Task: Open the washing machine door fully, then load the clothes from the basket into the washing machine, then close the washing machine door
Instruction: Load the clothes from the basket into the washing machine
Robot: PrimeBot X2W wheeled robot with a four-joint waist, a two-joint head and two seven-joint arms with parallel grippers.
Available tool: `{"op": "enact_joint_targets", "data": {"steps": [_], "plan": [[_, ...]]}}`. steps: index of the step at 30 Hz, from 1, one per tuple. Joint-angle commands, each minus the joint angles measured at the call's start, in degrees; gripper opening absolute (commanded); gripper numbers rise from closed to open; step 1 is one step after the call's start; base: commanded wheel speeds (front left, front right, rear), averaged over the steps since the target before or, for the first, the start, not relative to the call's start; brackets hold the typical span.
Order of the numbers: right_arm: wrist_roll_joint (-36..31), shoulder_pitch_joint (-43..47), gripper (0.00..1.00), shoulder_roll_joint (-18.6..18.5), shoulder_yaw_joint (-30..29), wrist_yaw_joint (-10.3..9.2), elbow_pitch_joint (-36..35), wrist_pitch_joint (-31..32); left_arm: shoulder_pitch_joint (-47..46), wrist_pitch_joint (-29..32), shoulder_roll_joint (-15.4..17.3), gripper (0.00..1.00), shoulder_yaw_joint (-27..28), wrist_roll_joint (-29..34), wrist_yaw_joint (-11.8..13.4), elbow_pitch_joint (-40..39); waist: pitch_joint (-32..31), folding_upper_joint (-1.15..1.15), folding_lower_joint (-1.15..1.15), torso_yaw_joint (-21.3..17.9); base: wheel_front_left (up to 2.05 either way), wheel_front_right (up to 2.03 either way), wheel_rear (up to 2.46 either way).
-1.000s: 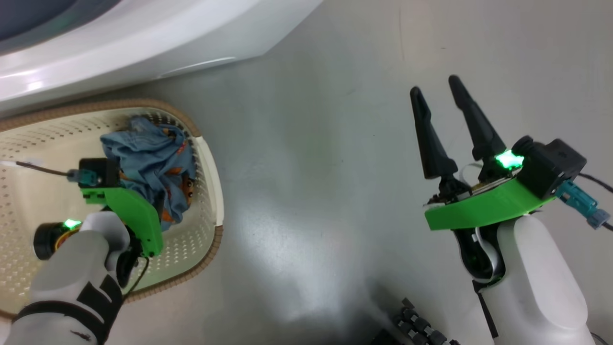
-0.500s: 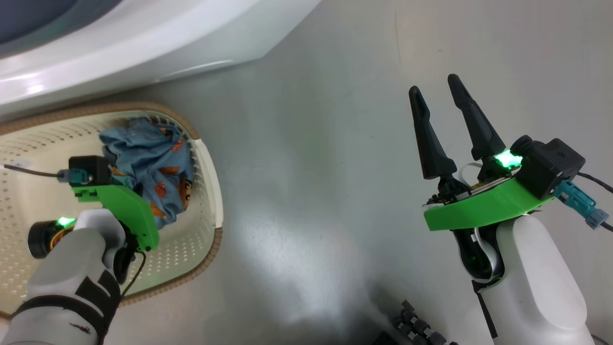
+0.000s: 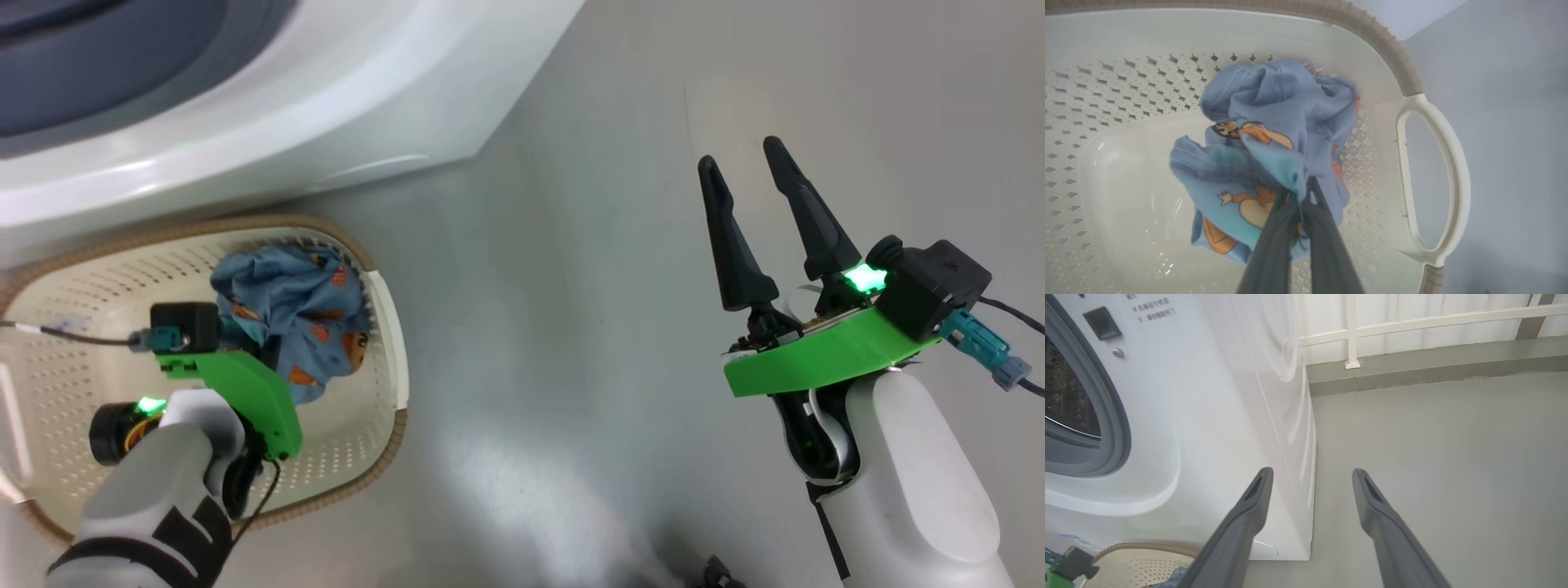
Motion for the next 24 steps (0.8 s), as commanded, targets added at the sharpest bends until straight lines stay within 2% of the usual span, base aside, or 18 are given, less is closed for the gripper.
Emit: {"op": "enact_joint_targets", "data": {"steps": [1, 9, 16, 20, 24], "plan": [[-0.2, 1.8, 1.0, 0.0, 1.1, 0.09, -1.1, -0.3, 1.3, -0.8, 1.8, 0.0, 0.8, -0.6, -0.2, -0.7, -1.7, 0.0, 0.0, 1.2, 0.0, 0.0, 0.0], [-0.1, 2.9, 1.0, -1.1, 1.0, 0.09, -0.2, -0.3, 5.0, -4.7, 3.6, 0.0, -1.6, -3.6, -0.2, -5.1, -6.3, 0.0, 0.0, 3.4, 0.0, 0.0, 0.0], [0.2, 4.2, 1.0, -2.0, 1.5, 0.09, 0.8, -0.3, 8.7, -6.7, 4.4, 0.0, -1.6, -6.7, -0.2, -8.2, -11.6, 0.0, 0.0, 5.6, 0.0, 0.0, 0.0], [0.6, 5.2, 1.0, -2.9, 1.6, 0.09, 1.5, -0.3, 10.8, -7.1, 4.3, 0.0, -0.9, -7.4, -0.2, -9.9, -14.7, 0.0, 0.0, 6.9, 0.0, 0.0, 0.0], [0.9, 6.5, 1.0, -3.6, 1.7, 0.09, 2.0, -0.3, 12.9, -7.2, 4.5, 0.0, 2.7, -6.3, -0.2, -12.8, -17.5, 0.0, 0.0, 8.0, 0.0, 0.0, 0.0]]}}
